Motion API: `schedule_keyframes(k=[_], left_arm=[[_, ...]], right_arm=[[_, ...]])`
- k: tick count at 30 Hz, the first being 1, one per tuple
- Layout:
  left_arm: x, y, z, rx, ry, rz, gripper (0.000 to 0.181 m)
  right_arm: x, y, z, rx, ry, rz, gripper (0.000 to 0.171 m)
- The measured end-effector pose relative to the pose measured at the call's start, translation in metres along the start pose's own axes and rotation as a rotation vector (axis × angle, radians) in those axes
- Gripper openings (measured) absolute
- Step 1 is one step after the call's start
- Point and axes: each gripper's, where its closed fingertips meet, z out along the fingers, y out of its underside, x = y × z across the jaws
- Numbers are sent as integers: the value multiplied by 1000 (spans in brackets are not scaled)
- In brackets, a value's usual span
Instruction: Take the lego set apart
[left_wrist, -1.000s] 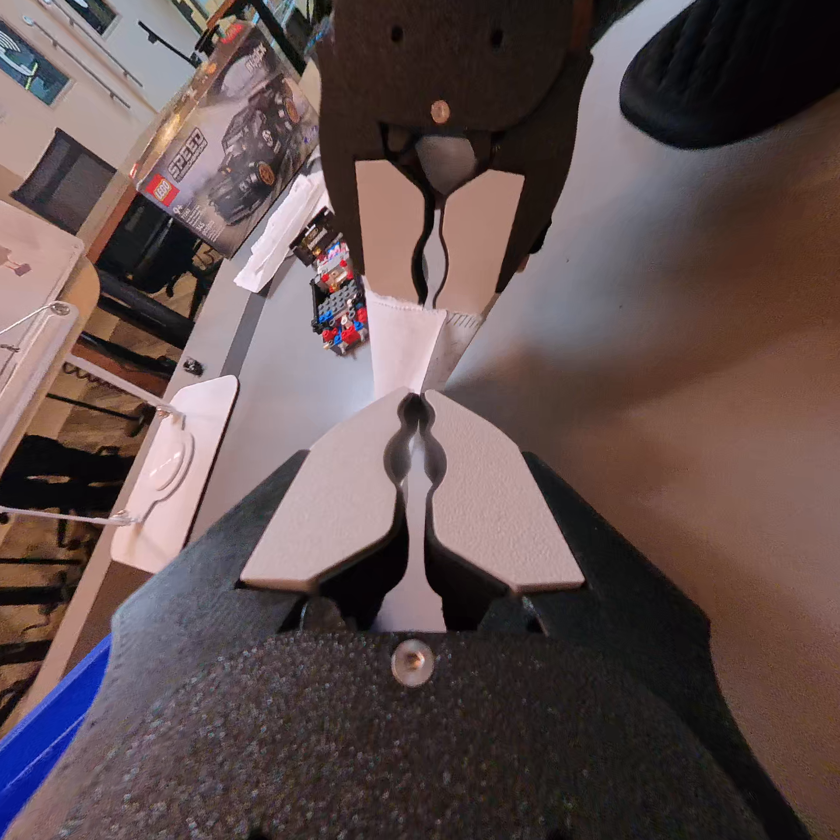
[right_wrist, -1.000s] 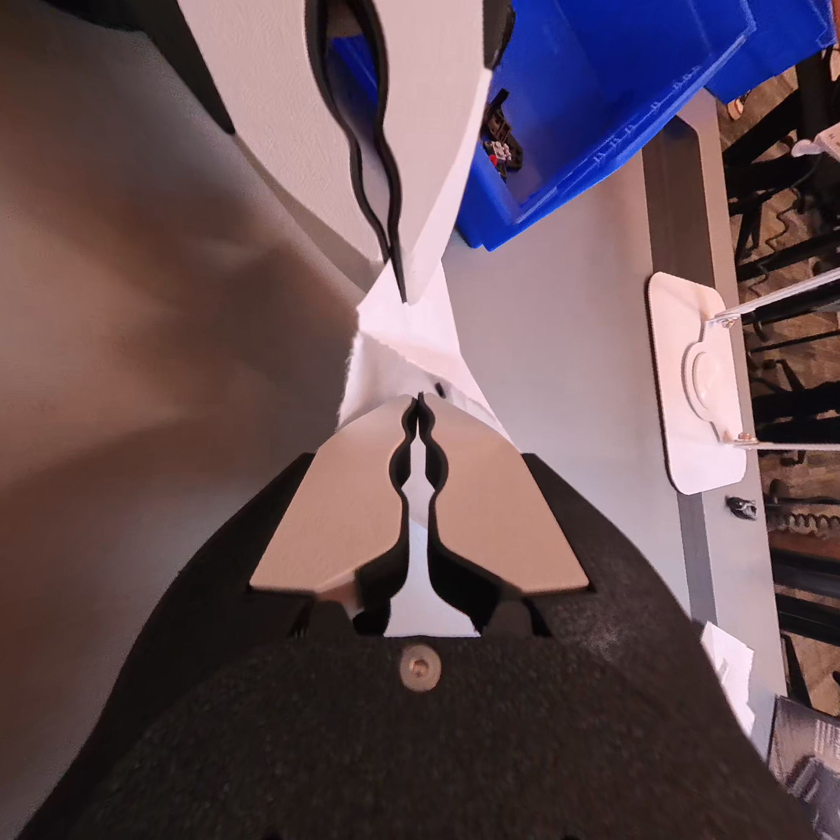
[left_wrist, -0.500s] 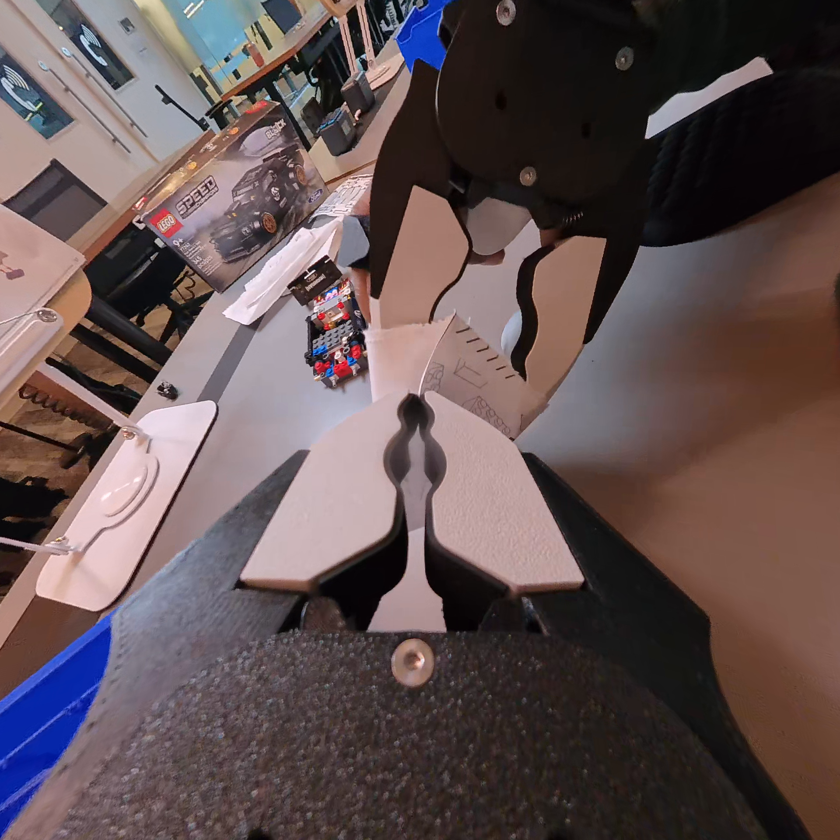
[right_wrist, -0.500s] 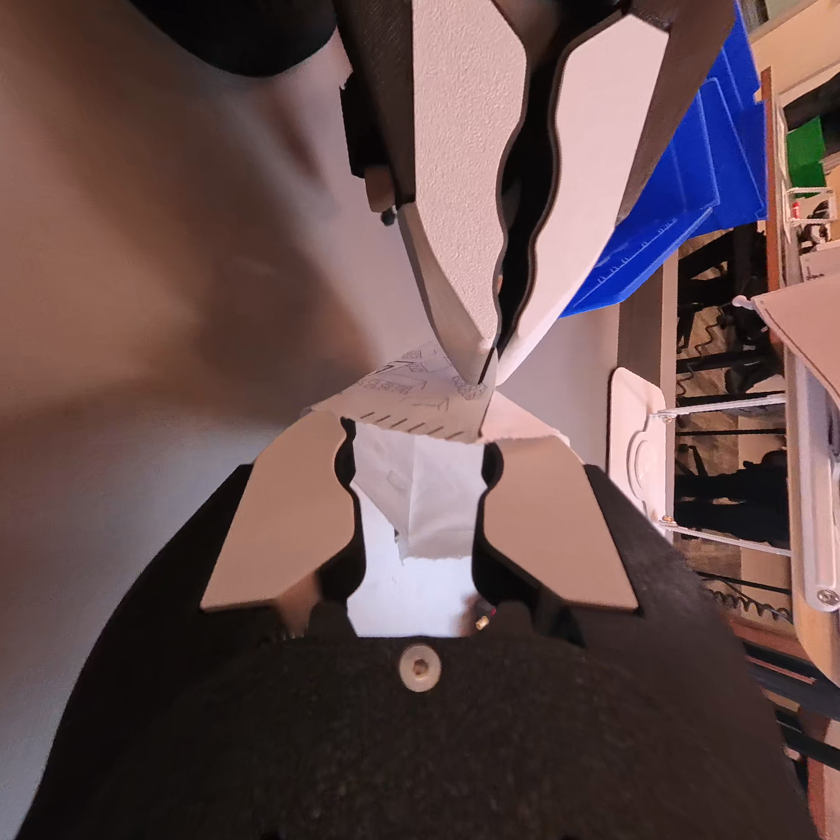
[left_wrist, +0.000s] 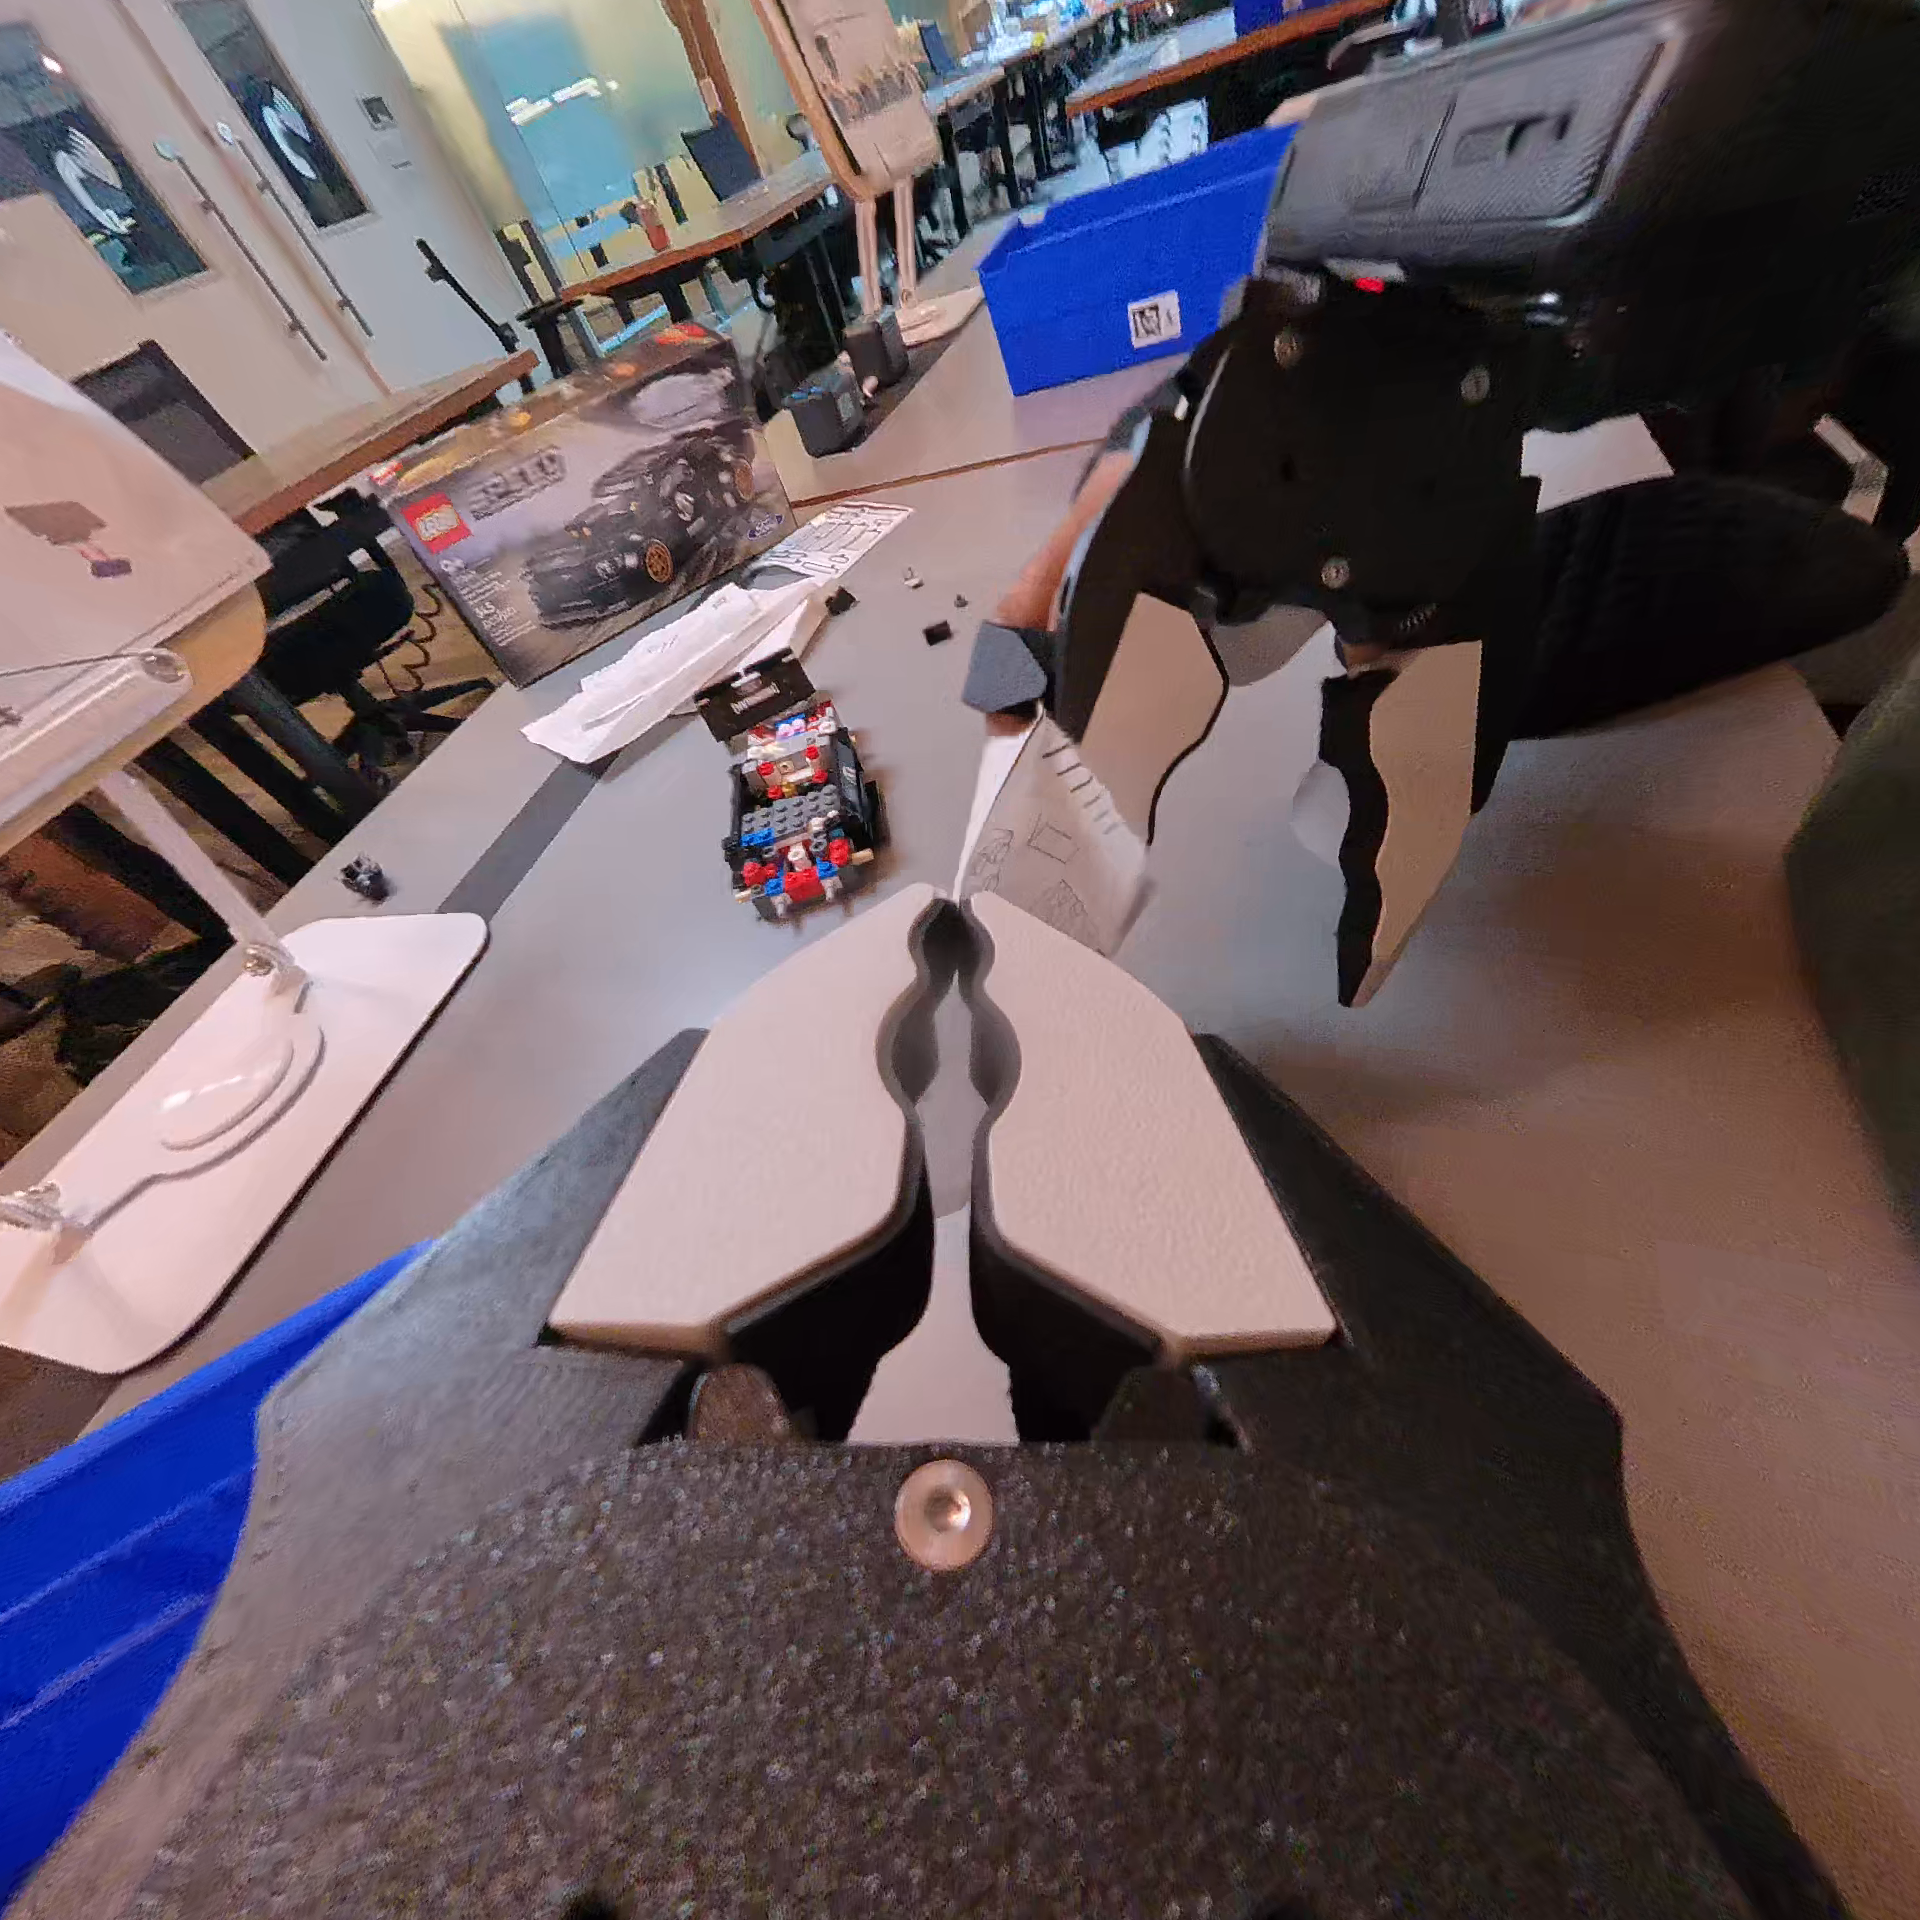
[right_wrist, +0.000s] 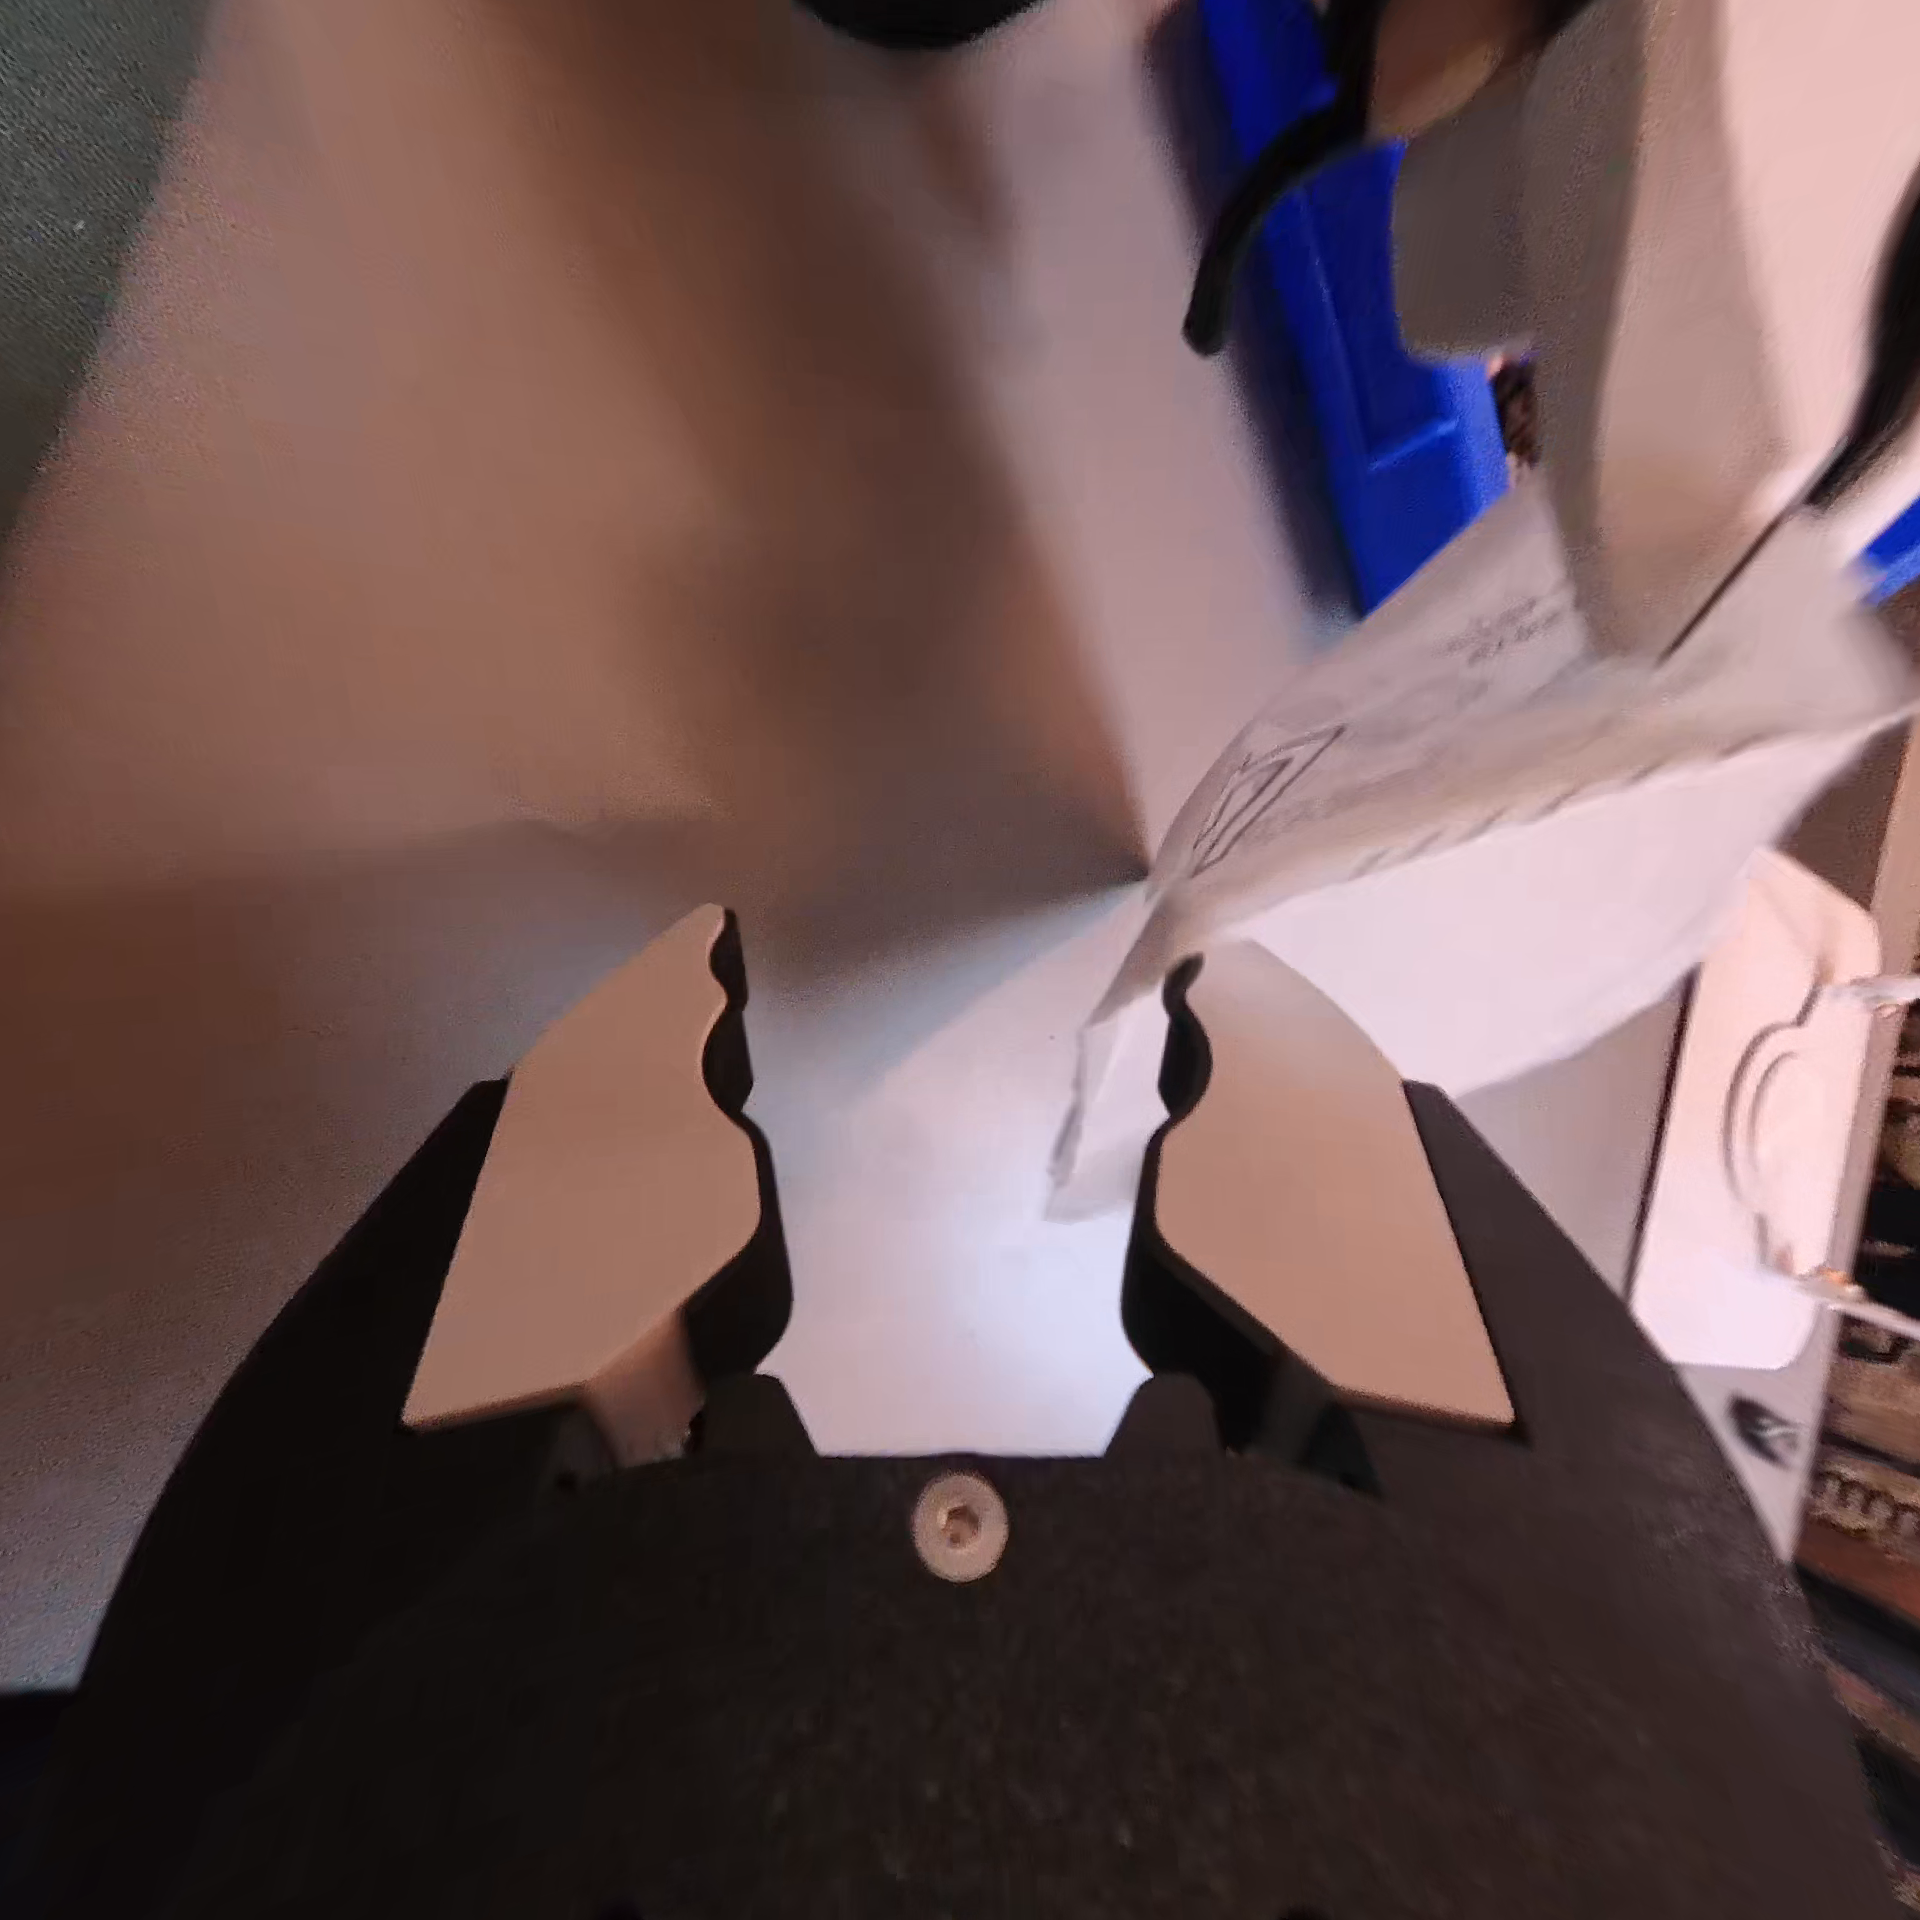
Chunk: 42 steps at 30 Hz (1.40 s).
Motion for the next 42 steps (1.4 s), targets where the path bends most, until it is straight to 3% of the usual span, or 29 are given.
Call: schedule_keyframes(k=[3,10,14,21,23,33,37,42], left_arm=[[-11,2,-7,35,-24,-62,0],[-35,-11,-22,252,-14,-318,0],[-41,-24,-30,408,48,-479,0],[-43,-30,-32,520,100,-600,0],[-44,-27,-31,504,92,-591,0],[-45,-19,-29,411,34,-523,6],[-62,-10,-32,331,-103,-491,5],[-101,0,-34,170,-419,-441,0]], right_arm=[[6,-11,-18,177,4,145,76],[53,0,-76,504,271,456,65],[56,10,-65,572,289,550,60],[63,-7,-62,704,260,609,21],[64,-8,-64,716,276,609,1],[66,16,-72,635,220,728,0],[63,34,-69,568,216,762,0],[63,51,-64,502,245,772,0]])
